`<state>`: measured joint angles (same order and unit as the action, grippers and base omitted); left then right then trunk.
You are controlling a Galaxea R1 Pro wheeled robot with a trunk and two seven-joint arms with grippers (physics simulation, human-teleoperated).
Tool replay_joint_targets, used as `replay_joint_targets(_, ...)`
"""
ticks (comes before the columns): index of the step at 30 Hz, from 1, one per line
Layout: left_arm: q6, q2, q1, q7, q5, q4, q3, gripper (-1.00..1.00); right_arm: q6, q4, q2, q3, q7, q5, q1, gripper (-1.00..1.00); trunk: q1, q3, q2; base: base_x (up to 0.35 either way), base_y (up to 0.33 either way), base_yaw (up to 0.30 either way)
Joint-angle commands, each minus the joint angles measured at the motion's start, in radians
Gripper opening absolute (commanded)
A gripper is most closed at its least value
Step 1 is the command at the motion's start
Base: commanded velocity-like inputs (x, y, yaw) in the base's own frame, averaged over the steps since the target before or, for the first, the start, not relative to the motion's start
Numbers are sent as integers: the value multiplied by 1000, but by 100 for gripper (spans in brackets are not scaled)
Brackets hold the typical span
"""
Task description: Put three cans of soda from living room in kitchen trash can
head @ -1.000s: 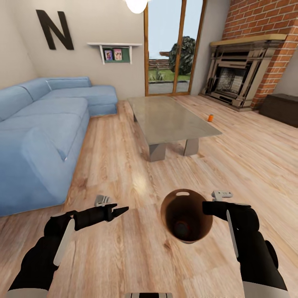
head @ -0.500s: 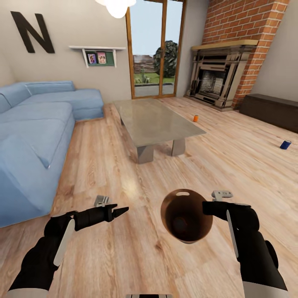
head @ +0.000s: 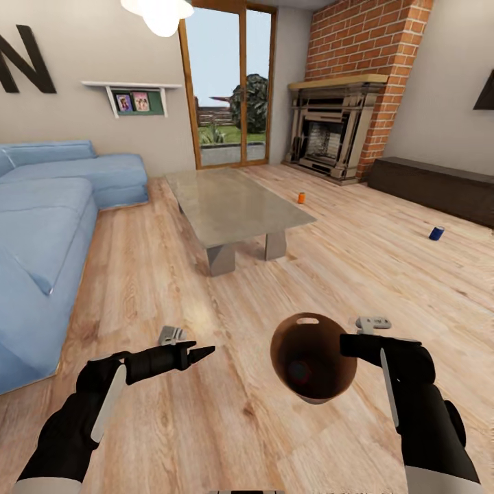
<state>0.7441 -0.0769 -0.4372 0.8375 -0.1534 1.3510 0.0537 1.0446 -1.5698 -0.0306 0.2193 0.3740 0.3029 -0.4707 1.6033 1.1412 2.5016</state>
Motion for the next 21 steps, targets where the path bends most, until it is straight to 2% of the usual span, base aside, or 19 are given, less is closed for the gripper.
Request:
replay_joint_targets(1,0,0,0,0,0,-1,0,100,3,-1,0,1,0,-21,0,-100,0,-1,0,0,0,-213)
replay_joint_targets(4,0,4,0,0,2,-1,0,100,3,0,0,3,0,-21,0,-100,0,-5,0,0,0,-213)
replay_joint_targets(12,-68,14,0,-2,1,-25,-1,100,3,0,0,4,0,-21,0,-100,0,-14,0,0,0,-212)
replay_joint_targets(21,-61,13,0,4,-3,-32,1,100,3,1,0,5,0,-21,0,-100,0,-24,0,0,0,-201)
